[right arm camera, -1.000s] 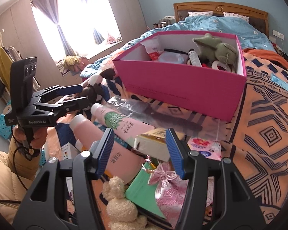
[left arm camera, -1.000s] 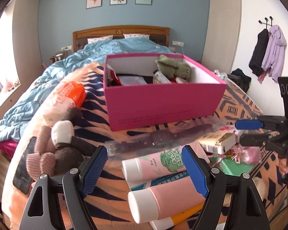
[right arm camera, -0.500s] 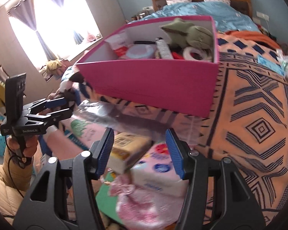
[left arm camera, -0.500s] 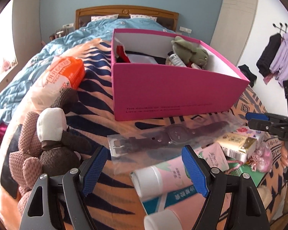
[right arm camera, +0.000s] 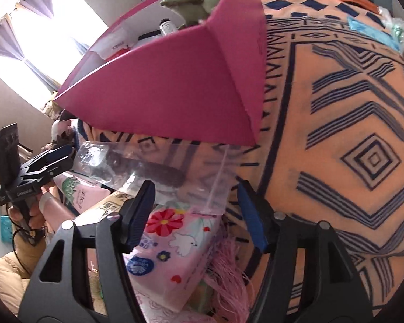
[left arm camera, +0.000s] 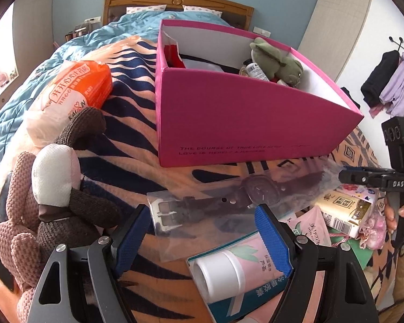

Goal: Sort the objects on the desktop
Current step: 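Close the right gripper on the clear bag holding the black watch, then close the left gripper on the watch bag while the right gripper holds it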

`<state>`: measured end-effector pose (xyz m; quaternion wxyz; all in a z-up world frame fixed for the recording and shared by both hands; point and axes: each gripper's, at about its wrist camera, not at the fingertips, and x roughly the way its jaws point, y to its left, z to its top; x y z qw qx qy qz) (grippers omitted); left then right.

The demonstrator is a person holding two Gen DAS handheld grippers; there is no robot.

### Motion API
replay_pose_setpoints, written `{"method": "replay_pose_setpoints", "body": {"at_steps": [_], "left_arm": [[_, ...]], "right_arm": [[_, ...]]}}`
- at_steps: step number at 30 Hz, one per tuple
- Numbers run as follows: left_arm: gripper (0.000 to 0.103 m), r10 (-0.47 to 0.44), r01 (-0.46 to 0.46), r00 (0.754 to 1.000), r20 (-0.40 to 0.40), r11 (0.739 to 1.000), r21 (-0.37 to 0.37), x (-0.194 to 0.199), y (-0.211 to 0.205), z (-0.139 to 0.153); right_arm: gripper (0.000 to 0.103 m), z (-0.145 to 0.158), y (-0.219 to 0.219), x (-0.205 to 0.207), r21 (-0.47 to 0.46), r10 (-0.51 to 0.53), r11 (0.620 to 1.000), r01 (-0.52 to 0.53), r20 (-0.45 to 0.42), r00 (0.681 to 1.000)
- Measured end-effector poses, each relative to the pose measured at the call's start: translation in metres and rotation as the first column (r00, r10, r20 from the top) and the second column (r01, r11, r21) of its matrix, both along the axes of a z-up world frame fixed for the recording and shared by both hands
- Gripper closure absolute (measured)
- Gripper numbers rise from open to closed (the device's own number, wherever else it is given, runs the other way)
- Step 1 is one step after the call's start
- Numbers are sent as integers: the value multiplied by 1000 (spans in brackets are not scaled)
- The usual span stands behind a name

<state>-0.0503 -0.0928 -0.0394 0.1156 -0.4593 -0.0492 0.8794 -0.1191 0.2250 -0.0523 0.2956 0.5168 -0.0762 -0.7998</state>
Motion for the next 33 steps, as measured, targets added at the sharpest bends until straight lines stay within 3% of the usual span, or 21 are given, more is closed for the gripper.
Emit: {"method": "replay_pose_setpoints", "body": {"at_steps": [5,13,15,16,22,27,33], "left_arm": [[21,-11,11,1000,4,1000,0,-2,1,-1],[21,-28,28,1000,14,1000,-10,-3,5,-5],[21,-27,27,1000,12,1000,-9,-3,4,-5],[21,-28,28,1000,12,1000,-6,-3,4,-5],[21,-30,30,1000,9,1000,0,-3,0,-1],[21,-32,32,999,9,999,-5,-4,-2,3],[21,-43,48,996,81,997,-55,-20,6,-3]], "right_arm": [[38,11,-12,3,-29,53,998,-54,-37,998],[38,4,-36,-4,31,109,994,-108,-11,994],[48,5,-41,-5,46,123,991,-122,-22,992],[58,6,-44,-5,63,132,990,-130,-29,991],[78,15,-46,6,124,148,983,-133,-118,982],[80,22,-48,18,199,159,973,-120,-194,968],[82,15,-42,15,217,133,972,-89,-196,972]]}}
